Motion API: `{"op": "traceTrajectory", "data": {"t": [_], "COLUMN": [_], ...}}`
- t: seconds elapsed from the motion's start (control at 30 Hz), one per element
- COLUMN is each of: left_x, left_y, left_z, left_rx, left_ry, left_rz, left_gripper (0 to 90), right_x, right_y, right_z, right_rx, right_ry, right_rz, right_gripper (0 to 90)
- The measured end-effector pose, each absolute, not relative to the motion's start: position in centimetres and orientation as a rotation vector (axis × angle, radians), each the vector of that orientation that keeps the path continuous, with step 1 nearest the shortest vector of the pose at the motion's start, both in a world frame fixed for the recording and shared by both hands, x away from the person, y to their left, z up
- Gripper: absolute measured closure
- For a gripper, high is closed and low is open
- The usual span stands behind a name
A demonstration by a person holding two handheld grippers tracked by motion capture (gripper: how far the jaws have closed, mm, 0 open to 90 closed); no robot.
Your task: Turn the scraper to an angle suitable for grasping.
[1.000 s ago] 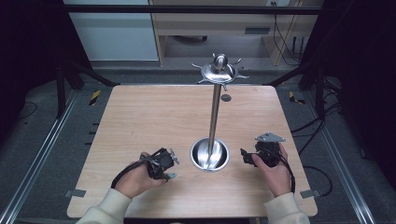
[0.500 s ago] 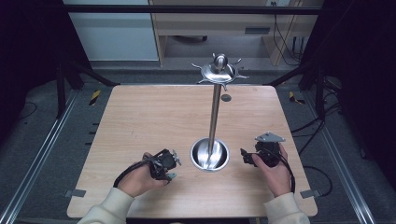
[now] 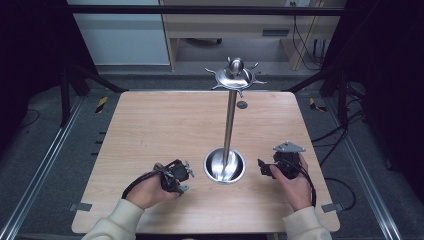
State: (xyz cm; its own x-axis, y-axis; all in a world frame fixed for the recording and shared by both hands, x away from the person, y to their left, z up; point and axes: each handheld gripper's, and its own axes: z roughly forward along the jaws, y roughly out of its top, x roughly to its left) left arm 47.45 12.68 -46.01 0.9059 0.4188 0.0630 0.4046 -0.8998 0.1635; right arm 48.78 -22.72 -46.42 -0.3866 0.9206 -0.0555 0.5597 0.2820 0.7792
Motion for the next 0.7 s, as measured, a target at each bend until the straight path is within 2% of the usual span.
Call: {"op": "traceTrajectory", "data": {"t": [0.7], "left_x": [47.83], "left_y": [12.88], "left_z": [-46.23], "left_rx": [2.917], "left_ry": [0.636], "left_rz": [0.120], "left_gripper": [67.2], "right_x": [48.79], "right_y": [-22.65], "right_z": [-46.43], "right_rx": [1.321], "right_ry": [2.053], "right_rz": [0.944], "right_gripper": [12.2]}}
